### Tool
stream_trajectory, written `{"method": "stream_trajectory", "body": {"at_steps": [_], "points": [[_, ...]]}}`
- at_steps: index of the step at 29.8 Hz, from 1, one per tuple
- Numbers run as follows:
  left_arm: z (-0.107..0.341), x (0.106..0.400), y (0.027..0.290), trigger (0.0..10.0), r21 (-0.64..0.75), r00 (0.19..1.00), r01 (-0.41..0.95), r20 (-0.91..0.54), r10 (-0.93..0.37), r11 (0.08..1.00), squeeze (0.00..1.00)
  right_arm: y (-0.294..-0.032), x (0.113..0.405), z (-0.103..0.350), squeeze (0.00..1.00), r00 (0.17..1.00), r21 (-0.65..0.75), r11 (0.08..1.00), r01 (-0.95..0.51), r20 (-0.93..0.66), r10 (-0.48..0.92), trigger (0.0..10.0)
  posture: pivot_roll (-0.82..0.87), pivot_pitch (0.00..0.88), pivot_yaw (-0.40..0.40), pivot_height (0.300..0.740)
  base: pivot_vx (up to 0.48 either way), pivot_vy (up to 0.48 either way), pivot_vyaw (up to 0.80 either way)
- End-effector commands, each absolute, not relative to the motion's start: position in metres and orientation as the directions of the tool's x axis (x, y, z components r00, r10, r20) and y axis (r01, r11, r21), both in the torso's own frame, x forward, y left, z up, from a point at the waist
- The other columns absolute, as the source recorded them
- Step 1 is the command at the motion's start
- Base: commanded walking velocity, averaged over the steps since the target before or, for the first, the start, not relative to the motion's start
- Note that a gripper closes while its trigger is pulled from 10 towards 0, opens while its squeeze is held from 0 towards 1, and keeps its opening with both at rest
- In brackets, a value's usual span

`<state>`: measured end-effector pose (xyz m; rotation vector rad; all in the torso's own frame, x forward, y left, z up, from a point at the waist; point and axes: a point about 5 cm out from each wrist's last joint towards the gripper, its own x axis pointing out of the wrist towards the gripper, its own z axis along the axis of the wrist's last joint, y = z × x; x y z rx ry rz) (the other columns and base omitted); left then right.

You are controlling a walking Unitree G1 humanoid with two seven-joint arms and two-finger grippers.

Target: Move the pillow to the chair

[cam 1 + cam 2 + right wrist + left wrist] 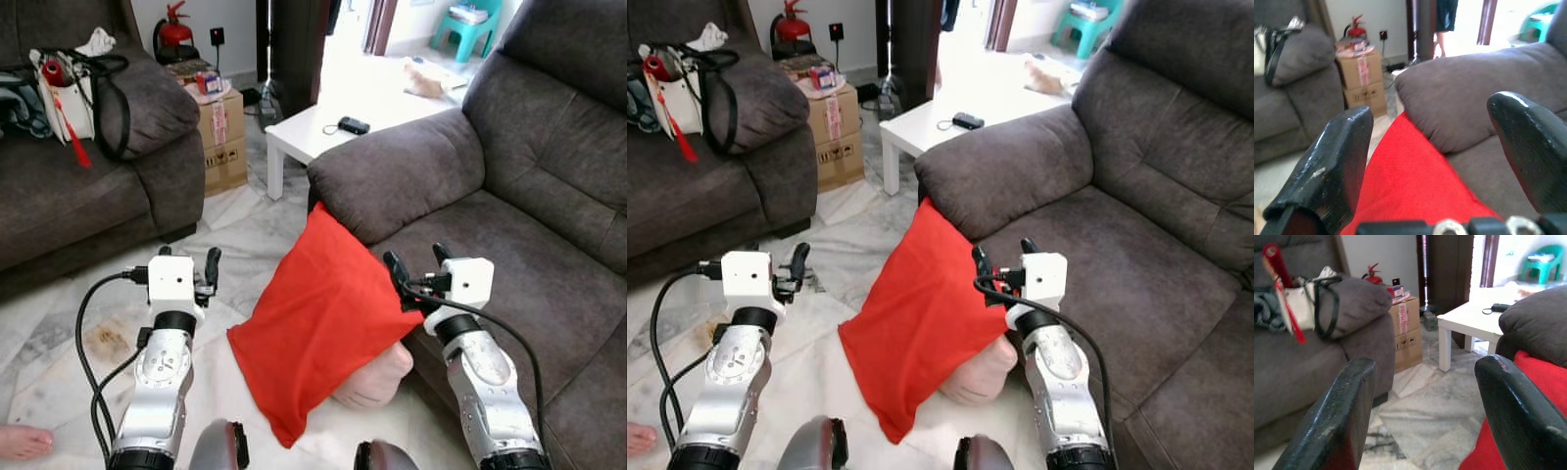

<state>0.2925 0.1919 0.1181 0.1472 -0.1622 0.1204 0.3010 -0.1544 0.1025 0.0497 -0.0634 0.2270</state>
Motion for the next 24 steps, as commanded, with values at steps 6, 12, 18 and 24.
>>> {"method": "stream_trajectory", "body": {"at_steps": [6, 12, 18, 24], "points": [[0.12, 0.295, 0.183, 10.0, 0.118, 0.982, -0.102, 0.169, 0.082, 0.988, 0.0, -0.164, 0.3, 0.1, 0.0, 0.98, 0.041, 0.98, -0.193, 0.058, 0.19, 10.0, 0.0, 0.094, -0.087, 0.64, 0.356, 0.0, -0.13], [0.12, 0.295, 0.182, 10.0, 0.127, 0.984, -0.086, 0.163, 0.065, 0.988, 0.0, -0.163, 0.3, 0.099, 0.0, 0.98, 0.035, 0.98, -0.196, 0.052, 0.194, 10.0, 0.0, 0.094, -0.087, 0.64, 0.337, 0.0, 0.0], [0.111, 0.294, 0.177, 10.0, 0.14, 0.993, -0.044, 0.117, 0.028, 0.989, 0.0, -0.164, 0.3, 0.094, 0.0, 0.983, 0.043, 0.982, -0.185, 0.032, 0.183, 10.0, 0.0, 0.095, -0.087, 0.64, 0.044, 0.0, 0.0], [0.106, 0.29, 0.184, 10.0, 0.146, 0.992, -0.07, 0.115, 0.054, 0.987, 0.0, -0.166, 0.3, 0.093, 0.0, 0.986, 0.065, 0.984, -0.163, 0.04, 0.161, 10.0, 0.0, 0.096, -0.088, 0.64, 0.0, 0.0, 0.0]]}}
